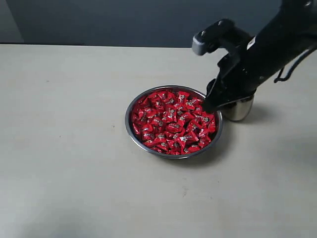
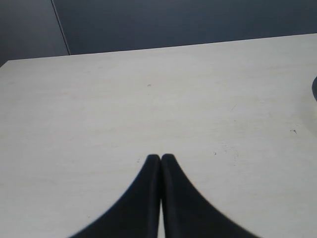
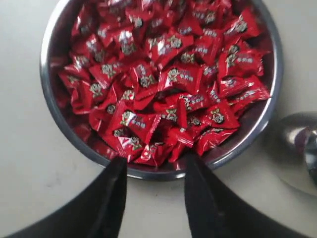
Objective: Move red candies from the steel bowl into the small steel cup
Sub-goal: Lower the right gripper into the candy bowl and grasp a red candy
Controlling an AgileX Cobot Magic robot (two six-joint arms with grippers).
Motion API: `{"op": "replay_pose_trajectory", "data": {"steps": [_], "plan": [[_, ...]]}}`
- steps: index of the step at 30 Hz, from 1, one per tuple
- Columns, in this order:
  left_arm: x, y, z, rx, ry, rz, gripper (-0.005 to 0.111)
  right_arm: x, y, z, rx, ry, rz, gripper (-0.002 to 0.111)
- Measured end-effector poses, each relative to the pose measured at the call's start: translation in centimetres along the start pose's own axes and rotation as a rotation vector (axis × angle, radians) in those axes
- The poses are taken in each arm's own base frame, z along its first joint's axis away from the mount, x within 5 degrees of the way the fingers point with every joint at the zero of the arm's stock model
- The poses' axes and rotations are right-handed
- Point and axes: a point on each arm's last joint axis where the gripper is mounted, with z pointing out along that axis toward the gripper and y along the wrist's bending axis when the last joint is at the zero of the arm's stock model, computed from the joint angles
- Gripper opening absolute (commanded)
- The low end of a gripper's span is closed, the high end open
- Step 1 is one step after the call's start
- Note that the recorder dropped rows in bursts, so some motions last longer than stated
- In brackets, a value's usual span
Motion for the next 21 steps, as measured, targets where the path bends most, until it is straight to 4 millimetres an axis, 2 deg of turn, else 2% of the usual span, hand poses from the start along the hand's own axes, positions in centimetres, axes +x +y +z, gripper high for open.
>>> {"op": "replay_pose_trajectory", "data": {"steps": [7,21], "plan": [[0.0,0.0,0.0,0.000,0.000,0.000,0.000,0.5,-0.9,4.9,-0.005,0.131,-0.047,0.038],[0.0,0.0,0.0,0.000,0.000,0.000,0.000,-0.4,-1.9,9.7,-0.041,0.080,0.081,0.038]]}}
